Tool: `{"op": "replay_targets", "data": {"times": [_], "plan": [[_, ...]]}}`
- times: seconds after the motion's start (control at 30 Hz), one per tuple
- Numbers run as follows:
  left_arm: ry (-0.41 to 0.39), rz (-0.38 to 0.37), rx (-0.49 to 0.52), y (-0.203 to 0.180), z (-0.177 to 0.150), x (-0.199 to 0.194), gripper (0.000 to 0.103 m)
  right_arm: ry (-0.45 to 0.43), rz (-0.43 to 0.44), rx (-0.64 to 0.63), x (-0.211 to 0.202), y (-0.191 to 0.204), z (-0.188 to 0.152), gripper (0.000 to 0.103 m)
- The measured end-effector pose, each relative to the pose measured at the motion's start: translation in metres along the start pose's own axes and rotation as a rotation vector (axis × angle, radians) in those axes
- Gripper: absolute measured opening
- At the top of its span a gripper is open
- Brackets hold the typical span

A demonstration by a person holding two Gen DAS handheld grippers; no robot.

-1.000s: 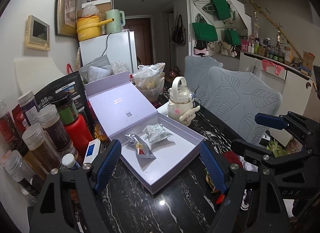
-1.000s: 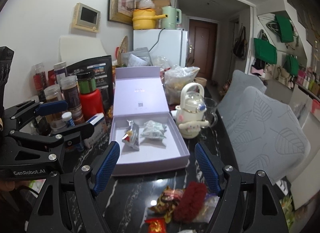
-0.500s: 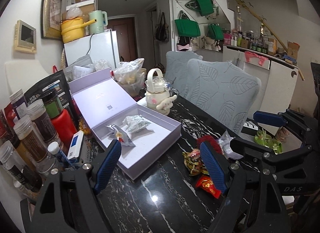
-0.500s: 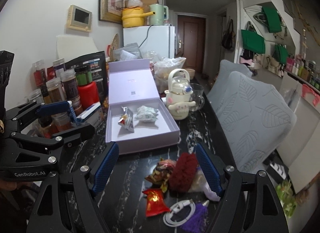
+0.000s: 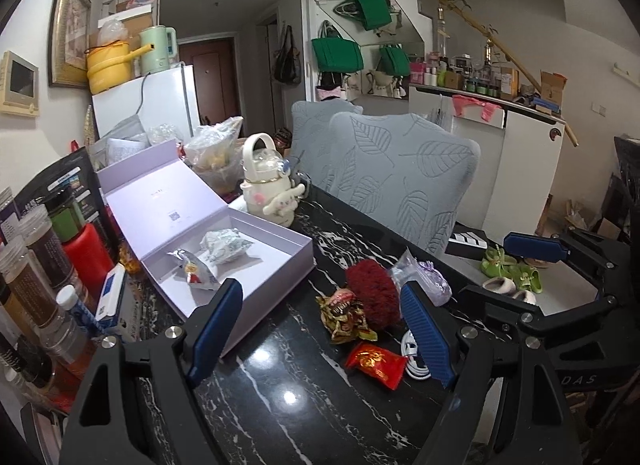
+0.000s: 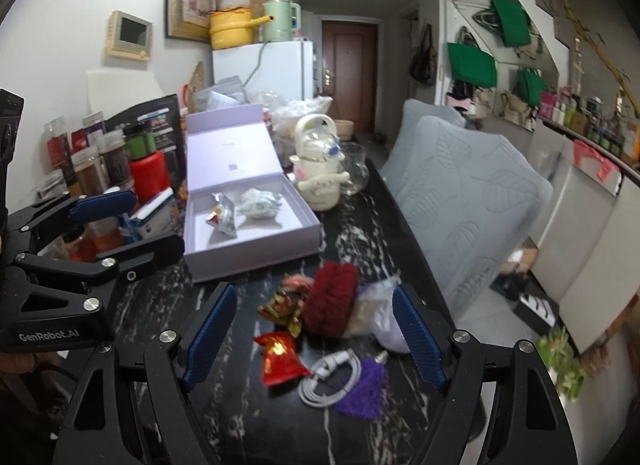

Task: Organize soft objects
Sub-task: 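Move both tools back from the box toward the remaining pile, then grasp the red packet with the left tool while the right tool grasps the lavender pouch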

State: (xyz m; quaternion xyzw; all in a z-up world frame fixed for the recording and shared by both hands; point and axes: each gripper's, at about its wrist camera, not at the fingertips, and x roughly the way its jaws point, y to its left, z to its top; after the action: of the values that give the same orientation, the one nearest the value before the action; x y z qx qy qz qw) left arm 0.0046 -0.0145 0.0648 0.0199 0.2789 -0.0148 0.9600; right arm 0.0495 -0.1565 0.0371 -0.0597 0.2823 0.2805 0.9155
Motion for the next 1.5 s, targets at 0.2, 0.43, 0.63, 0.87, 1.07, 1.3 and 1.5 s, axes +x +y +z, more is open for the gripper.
{"op": "replay_targets", "data": {"times": [0.2, 0.43, 0.63, 0.87, 1.07, 1.3, 1.5], "plan": [[0.029, -0.051, 0.0, -0.011, -0.01, 0.016, 0.081, 0.029, -0.037, 0.034, 0.006, -0.016, -0.019, 0.081], [0.101, -0.114, -0.024, -0.013, -0.025, 0.042, 0.081, 0.077, -0.046, 0.101, 0.023, -0.035, -0.043, 0.081], [0.159, -0.131, -0.004, -0.013, -0.043, 0.063, 0.081, 0.126, -0.039, 0.143, 0.037, -0.047, -0.06, 0.081], [0.242, -0.17, -0.005, -0.014, -0.074, 0.081, 0.081, 0.172, -0.017, 0.135, 0.054, -0.05, -0.077, 0.081], [0.283, -0.208, 0.01, -0.02, -0.09, 0.091, 0.081, 0.214, -0.002, 0.119, 0.069, -0.05, -0.09, 0.081], [0.296, -0.225, 0.002, -0.029, -0.089, 0.106, 0.081, 0.23, 0.016, 0.134, 0.079, -0.06, -0.098, 0.081], [0.339, -0.209, -0.026, -0.031, -0.087, 0.126, 0.081, 0.23, -0.002, 0.154, 0.083, -0.073, -0.101, 0.081]]}}
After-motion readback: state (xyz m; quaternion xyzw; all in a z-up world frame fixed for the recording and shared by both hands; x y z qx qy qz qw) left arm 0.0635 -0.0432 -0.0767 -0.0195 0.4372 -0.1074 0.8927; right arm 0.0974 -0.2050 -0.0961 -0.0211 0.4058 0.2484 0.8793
